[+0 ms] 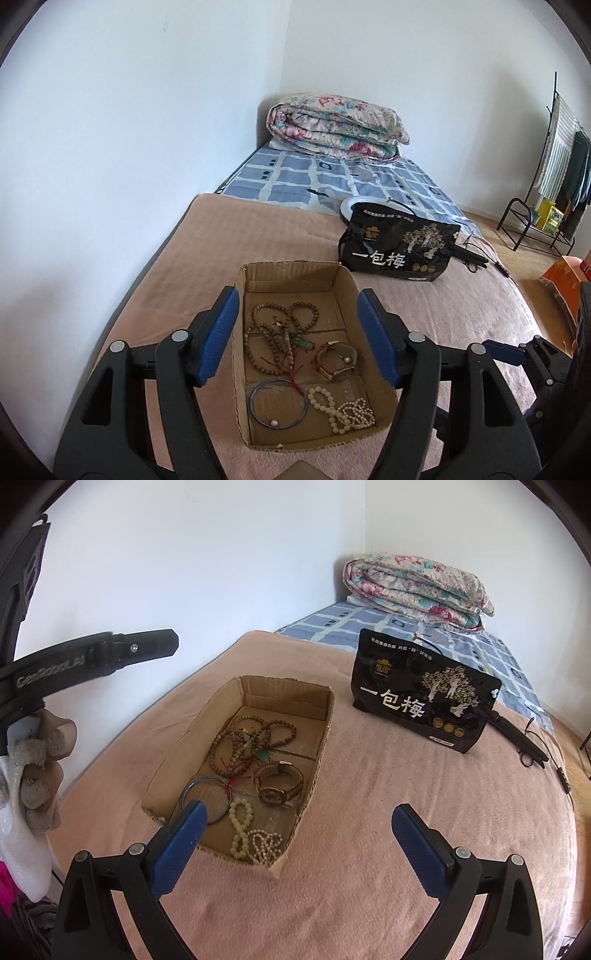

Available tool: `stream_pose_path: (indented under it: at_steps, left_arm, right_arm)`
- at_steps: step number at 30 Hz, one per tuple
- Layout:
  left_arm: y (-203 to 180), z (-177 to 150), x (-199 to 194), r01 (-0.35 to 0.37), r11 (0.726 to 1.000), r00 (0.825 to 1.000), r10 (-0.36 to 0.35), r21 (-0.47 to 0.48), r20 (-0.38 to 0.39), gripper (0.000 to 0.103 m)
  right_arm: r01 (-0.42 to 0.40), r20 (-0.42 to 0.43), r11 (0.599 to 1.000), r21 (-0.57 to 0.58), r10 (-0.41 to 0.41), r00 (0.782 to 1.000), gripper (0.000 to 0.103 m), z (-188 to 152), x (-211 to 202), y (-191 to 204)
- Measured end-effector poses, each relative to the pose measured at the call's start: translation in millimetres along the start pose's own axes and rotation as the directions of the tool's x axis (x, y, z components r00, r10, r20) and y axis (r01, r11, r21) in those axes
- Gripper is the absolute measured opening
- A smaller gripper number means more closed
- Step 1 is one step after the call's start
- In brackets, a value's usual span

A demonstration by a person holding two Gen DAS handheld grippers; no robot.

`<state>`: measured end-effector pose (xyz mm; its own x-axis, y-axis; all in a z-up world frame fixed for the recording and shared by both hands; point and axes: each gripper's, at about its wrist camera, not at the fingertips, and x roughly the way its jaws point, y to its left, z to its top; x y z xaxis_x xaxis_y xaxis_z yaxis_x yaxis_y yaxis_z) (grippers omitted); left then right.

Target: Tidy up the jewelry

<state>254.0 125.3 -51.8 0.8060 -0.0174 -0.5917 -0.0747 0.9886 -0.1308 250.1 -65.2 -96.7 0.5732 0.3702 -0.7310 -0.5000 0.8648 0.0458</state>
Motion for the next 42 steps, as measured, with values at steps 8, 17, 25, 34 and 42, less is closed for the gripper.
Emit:
stream_pose_path:
  at_steps: [8,17,25,34,42]
  left_arm:
    - [-10,-16,-33,-0.005,1.000,1.000,0.005,0.030,0.015,0.081]
    - [-18,-39,-57,-0.002,0.999,1.000,0.003,0.053,-0.011,0.082]
    - [-24,-46,-73,-0.009,0.998,1.000,0.008,0.065,0.009,0.083]
    - [-46,-51,-88,-0.012,0.991,0.998,0.004,0.136,0.058,0.097]
    - [-57,-56,-91,-0.048,0.984,0.998,0.038,0.173,0.059,0.102]
  right_arm:
    - [0.013,0.012,1.000,-0.001,-0.013,1.000,0.103,-18,-26,-9]
    - [0.078,0.038,0.997,0.009,-0.078,0.996,0.103,-32,-54,-20]
    - [0.124,0.046,0.992,0.034,-0.125,0.991,0.103,-43,-69,-33]
    - [0.135,0.077,0.987,0.084,-0.142,0.987,0.103,-38,-79,-44]
    - [0.143,0.081,0.985,0.094,-0.151,0.985,0.103,-38,-78,-44]
